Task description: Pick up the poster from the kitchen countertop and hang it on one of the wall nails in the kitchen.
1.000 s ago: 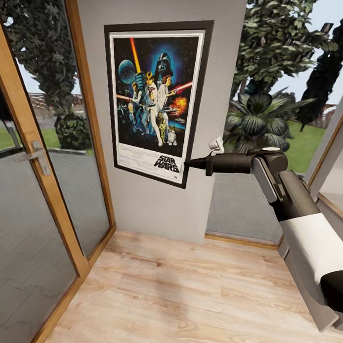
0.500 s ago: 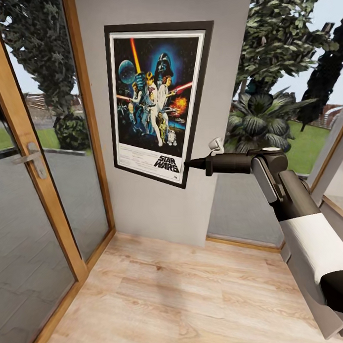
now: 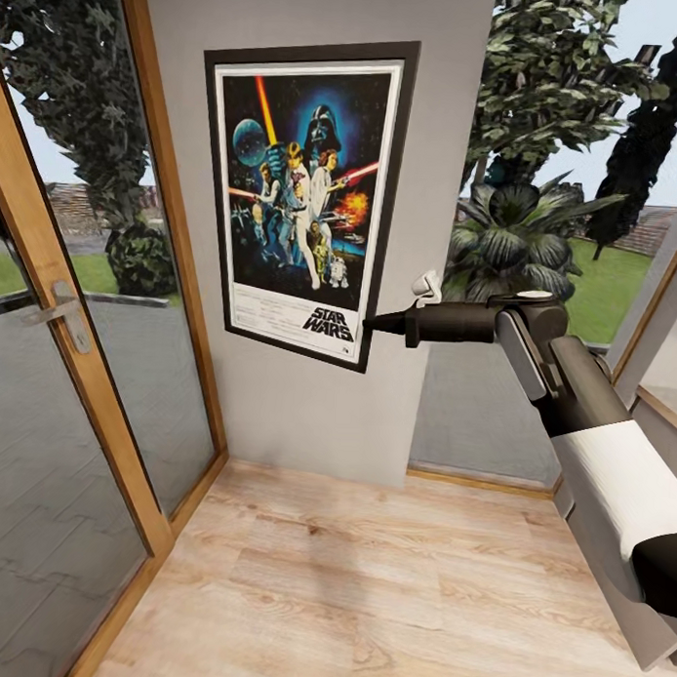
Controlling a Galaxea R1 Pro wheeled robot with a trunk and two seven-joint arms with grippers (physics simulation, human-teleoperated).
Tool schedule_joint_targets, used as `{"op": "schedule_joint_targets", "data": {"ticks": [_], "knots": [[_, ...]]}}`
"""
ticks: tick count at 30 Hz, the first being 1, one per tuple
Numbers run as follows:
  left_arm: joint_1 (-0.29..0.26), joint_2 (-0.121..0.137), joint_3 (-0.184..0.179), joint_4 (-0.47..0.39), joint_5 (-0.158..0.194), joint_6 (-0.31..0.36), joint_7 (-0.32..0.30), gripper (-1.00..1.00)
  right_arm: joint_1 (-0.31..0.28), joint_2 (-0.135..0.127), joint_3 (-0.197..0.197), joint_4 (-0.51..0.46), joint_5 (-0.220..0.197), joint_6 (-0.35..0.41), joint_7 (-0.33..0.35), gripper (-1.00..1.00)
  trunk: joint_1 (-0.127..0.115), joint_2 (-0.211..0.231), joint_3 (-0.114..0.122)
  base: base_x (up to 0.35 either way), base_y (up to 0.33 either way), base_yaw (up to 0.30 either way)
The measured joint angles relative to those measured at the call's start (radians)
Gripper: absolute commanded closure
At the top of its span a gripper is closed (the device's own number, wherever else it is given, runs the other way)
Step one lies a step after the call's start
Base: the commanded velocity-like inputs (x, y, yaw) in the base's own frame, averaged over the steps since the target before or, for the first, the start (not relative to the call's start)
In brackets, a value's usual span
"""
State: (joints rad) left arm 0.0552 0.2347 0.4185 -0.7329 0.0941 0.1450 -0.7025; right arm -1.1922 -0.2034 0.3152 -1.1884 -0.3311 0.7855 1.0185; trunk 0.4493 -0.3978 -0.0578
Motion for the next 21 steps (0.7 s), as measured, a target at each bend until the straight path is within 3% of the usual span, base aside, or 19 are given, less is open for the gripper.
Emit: {"op": "schedule_joint_targets", "data": {"ticks": [21], "knots": [[0.000,0.000,0.000,0.000,0.000,0.000,0.001,-1.00,0.000,0.000,0.002,0.004,0.006,0.003,0.002,1.00,0.000,0.000,0.000,0.000,0.000,0.000]]}}
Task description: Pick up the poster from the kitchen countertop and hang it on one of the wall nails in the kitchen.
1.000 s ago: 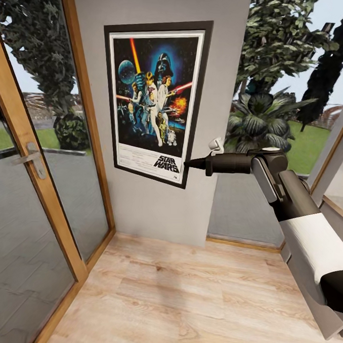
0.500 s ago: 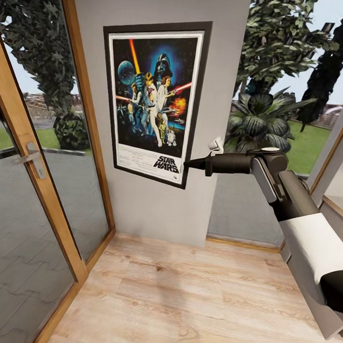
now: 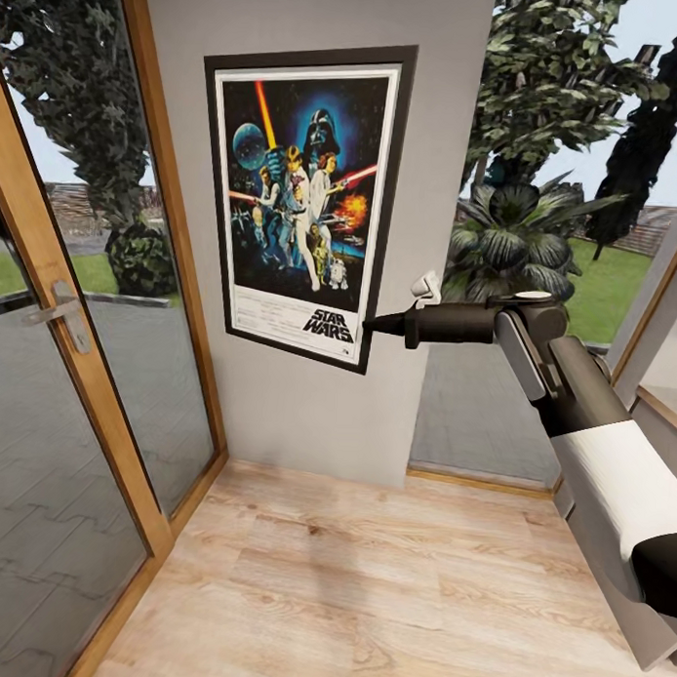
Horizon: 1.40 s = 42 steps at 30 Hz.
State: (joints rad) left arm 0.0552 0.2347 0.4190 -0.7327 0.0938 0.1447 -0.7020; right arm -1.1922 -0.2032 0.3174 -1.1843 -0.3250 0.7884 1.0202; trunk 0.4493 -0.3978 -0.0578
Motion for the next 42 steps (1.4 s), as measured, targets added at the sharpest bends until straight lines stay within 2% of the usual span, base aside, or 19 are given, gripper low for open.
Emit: {"op": "schedule_joint_targets", "data": {"ticks": [42], "knots": [[0.000,0.000,0.002,-0.001,0.001,0.001,-0.001,-1.00,0.000,0.002,0.003,-0.002,-0.001,-0.003,-0.001,1.00,0.000,0.000,0.000,0.123,0.000,0.000]]}}
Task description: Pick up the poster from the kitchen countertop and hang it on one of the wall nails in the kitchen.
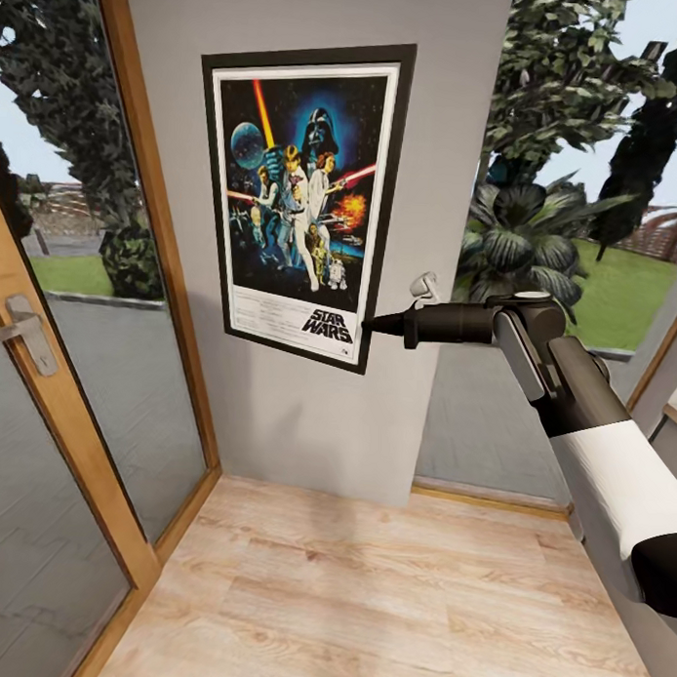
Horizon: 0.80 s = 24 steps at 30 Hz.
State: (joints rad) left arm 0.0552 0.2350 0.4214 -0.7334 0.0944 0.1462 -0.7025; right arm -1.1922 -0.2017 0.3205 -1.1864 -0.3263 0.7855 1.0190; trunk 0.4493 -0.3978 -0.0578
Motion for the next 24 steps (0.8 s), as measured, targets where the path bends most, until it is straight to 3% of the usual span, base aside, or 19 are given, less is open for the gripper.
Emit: {"op": "schedule_joint_targets", "data": {"ticks": [24], "knots": [[0.000,0.001,0.000,0.000,0.000,0.000,0.000,-1.00,0.000,0.000,0.002,-0.002,0.000,0.000,0.000,1.00,0.000,0.000,0.000,0.084,0.000,0.000]]}}
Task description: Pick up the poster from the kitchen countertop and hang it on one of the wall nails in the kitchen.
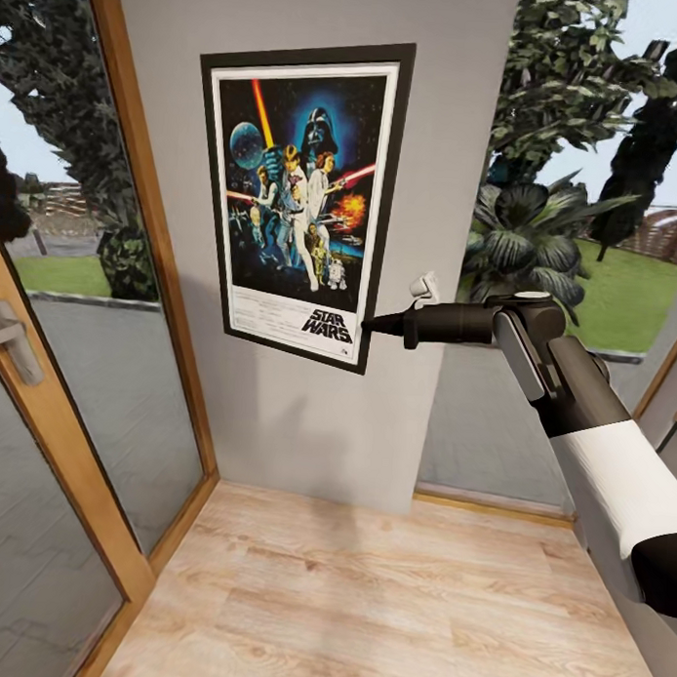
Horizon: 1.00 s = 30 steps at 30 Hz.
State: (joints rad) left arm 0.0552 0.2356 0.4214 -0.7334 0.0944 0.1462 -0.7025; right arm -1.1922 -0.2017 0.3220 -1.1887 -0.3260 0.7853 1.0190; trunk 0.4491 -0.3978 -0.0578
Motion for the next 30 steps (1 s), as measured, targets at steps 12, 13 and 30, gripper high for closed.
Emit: {"op": "schedule_joint_targets", "data": {"ticks": [12,13,30], "knots": [[0.000,0.000,0.000,0.000,0.000,0.000,0.000,-1.00,0.000,0.000,0.001,0.001,-0.001,0.000,0.000,1.00,0.000,0.000,0.000,0.234,0.011,0.000],[0.000,-0.001,0.000,0.000,0.000,0.000,0.000,-1.00,0.000,0.000,0.002,0.002,0.000,0.000,0.000,1.00,0.000,0.000,0.000,0.334,0.075,0.000],[0.000,0.000,0.000,0.001,0.000,0.000,0.000,-1.00,0.000,0.000,0.002,0.003,0.000,-0.001,0.000,1.00,0.000,0.000,0.000,0.335,0.090,0.000]]}}
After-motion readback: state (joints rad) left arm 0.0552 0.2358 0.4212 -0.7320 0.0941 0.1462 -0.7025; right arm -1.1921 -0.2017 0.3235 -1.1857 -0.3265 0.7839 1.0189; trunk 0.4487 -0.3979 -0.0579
